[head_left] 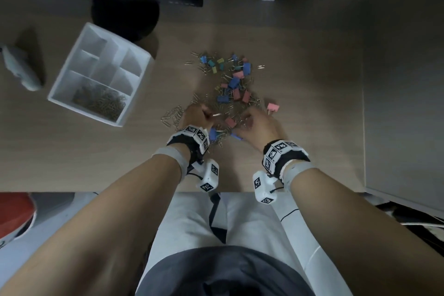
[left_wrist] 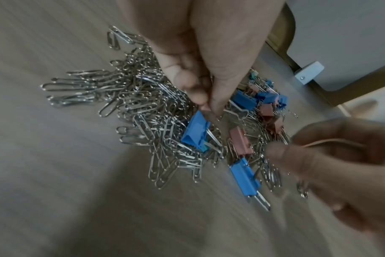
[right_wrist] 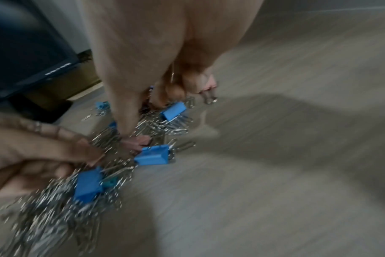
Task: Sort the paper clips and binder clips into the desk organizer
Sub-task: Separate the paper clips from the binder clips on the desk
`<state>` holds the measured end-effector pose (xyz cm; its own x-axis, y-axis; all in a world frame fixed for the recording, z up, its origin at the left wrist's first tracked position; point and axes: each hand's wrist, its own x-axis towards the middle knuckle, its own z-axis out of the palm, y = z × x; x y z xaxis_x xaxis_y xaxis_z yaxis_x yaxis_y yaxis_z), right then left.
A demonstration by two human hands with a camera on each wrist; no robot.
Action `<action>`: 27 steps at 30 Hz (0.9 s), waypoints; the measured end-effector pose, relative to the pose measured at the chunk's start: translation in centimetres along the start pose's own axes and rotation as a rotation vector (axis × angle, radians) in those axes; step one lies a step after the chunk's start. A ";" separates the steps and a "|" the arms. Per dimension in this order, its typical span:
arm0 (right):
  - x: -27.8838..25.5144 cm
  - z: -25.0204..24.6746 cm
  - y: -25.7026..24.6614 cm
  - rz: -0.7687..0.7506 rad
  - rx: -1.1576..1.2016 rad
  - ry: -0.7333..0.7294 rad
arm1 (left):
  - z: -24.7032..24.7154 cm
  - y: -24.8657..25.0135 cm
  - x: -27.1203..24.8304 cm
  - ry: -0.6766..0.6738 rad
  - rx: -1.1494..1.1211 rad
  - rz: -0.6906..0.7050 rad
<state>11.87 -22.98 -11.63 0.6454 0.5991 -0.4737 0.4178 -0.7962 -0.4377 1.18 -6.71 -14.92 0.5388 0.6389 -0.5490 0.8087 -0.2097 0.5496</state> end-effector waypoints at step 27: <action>-1.0 -6.8 11.2 0.216 0.272 0.211 | 6.9 11.7 -3.8 -0.024 -0.039 0.044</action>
<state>20.23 -33.11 -10.89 0.8287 0.3676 -0.4220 0.0920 -0.8333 -0.5452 10.23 -16.72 -10.71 0.5793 0.6119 -0.5385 0.7747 -0.2080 0.5971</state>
